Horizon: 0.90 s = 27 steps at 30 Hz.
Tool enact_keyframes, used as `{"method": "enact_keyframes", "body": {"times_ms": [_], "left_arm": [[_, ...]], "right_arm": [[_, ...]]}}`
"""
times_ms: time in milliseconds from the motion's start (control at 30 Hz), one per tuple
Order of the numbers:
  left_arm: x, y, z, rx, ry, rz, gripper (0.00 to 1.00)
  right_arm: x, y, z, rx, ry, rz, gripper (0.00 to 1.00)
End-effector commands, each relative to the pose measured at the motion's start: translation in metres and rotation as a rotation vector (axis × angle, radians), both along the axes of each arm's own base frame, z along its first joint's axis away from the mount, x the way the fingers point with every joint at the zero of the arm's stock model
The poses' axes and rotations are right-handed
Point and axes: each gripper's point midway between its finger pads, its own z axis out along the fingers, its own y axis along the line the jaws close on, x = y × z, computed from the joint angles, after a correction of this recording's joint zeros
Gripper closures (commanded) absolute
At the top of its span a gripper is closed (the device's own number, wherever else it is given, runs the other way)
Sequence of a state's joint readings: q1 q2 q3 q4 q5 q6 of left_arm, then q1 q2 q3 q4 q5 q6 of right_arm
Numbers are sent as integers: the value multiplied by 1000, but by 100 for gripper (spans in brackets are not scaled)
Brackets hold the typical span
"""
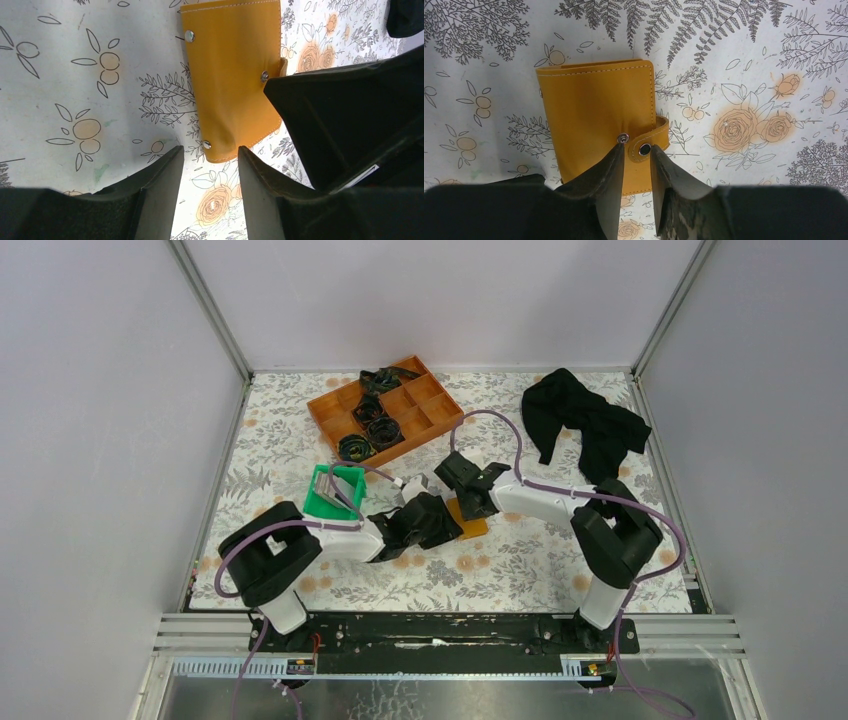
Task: Put the credit cards into the card holder
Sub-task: Close the card holder at the center of the board.
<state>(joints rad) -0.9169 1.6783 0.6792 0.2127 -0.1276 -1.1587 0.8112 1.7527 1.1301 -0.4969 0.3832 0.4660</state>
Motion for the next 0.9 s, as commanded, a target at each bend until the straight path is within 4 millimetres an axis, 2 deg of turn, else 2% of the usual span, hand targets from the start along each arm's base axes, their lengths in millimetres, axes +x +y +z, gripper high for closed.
{"method": "enact_keyframes", "body": {"times_ms": [0,167,500,867], "left_arm": [[-60,95,-90,404,252,-16,47],[-60,96,-91,406,257,-16,47],[-59,94,-93,402,263,-22,47],[-58,95,-97,415,268,-29,47]], "right_arm": [[8,3,10,-25,-33,9,68],[10,4,12,-29,-39,10,79],[11,3,15,-35,-40,18,92],[13,13,19,-4,-45,37,99]]}}
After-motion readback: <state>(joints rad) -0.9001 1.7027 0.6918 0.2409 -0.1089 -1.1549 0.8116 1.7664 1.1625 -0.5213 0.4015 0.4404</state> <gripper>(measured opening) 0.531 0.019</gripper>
